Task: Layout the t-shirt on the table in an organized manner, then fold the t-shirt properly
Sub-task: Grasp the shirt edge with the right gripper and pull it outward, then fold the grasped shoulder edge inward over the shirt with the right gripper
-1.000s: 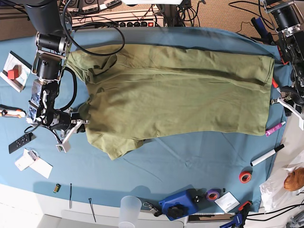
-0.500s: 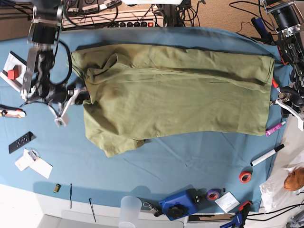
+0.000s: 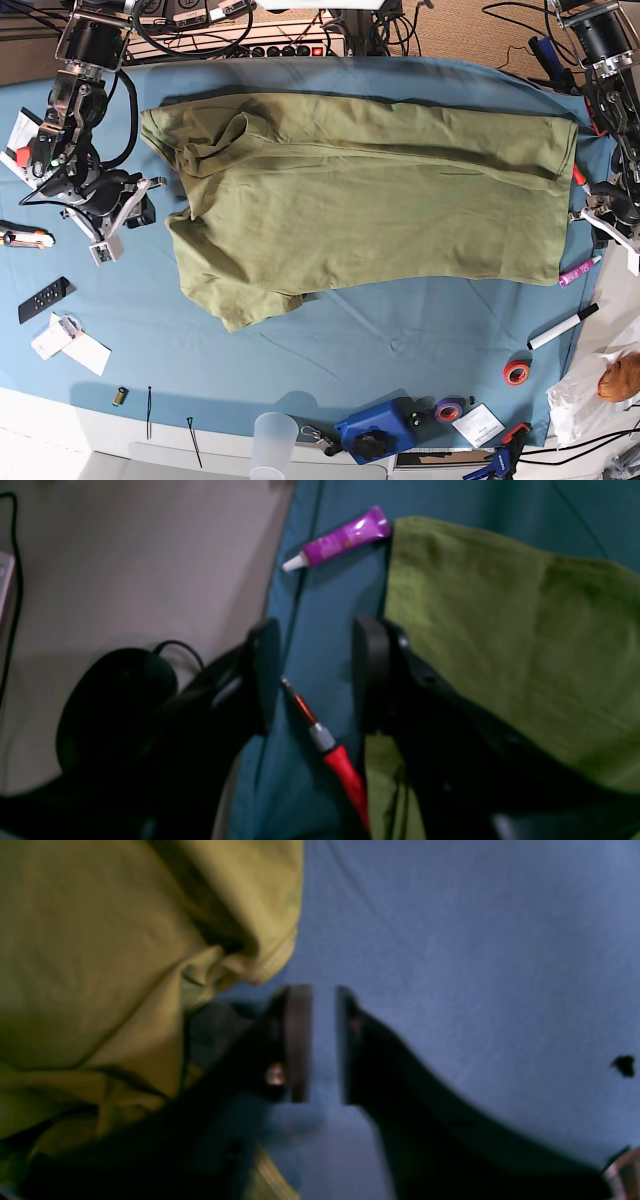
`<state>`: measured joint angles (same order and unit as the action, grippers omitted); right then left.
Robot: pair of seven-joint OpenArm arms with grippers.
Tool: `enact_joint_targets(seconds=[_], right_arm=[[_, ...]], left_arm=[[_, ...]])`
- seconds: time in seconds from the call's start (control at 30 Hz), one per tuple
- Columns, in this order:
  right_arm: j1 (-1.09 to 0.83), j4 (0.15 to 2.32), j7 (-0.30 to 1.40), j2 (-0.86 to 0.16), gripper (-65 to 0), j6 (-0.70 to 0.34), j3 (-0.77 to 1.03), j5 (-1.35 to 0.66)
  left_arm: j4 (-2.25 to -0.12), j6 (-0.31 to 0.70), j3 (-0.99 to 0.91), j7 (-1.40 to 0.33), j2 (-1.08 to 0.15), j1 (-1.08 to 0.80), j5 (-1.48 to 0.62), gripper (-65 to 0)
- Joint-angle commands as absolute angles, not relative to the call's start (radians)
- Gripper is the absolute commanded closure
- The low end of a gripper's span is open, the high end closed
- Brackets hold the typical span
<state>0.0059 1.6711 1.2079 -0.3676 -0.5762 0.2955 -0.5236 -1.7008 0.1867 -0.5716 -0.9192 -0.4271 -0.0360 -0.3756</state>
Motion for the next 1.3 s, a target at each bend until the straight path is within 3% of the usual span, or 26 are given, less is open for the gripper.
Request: enact_joint_targets(seconds=[0.0,0.2,0.37,0.53,0.77,1.2,1.27], right_arm=[[0.031,1.691,1.175,-0.386,-22.9,-0.575,0.305,-0.534],[0.112,1.656,1.013,-0.358,-25.6,-0.517,0.308,-0.504],[0.284,1.393,1.009,-0.357,-25.6,-0.514,0.307,-0.509],[0.418,1.147,1.040,-0.357,-25.6,-0.614,0.307,-0.599],[0.488,0.930,1.081,-0.331,-25.6,-0.667,0.307,-0.614],[0.459,0.912,1.244,-0.258,-25.0,-0.686,0.307,-0.733],[0.454,0.912,1.258,-0.258,-16.4,-0.671,0.307,-0.728]], left_arm=[[-1.717,0.183,-0.579,-0.897,-0.449,-0.022,-0.382,-24.5],[-1.717,0.184,-0.579,-0.897,-0.448,-0.022,-0.390,-24.5],[-1.717,0.184,-0.579,-0.897,-0.449,-0.022,-0.420,-24.5],[-1.717,0.184,-0.579,-0.897,-0.448,-0.022,-0.421,-24.5],[-1.717,0.184,-0.579,-0.897,-0.448,-0.022,-0.425,-24.5],[-1.717,0.184,-0.579,-0.897,-0.448,-0.022,-0.424,-24.5],[-1.717,0.184,-0.579,-0.897,-0.448,-0.022,-0.424,-24.5]])
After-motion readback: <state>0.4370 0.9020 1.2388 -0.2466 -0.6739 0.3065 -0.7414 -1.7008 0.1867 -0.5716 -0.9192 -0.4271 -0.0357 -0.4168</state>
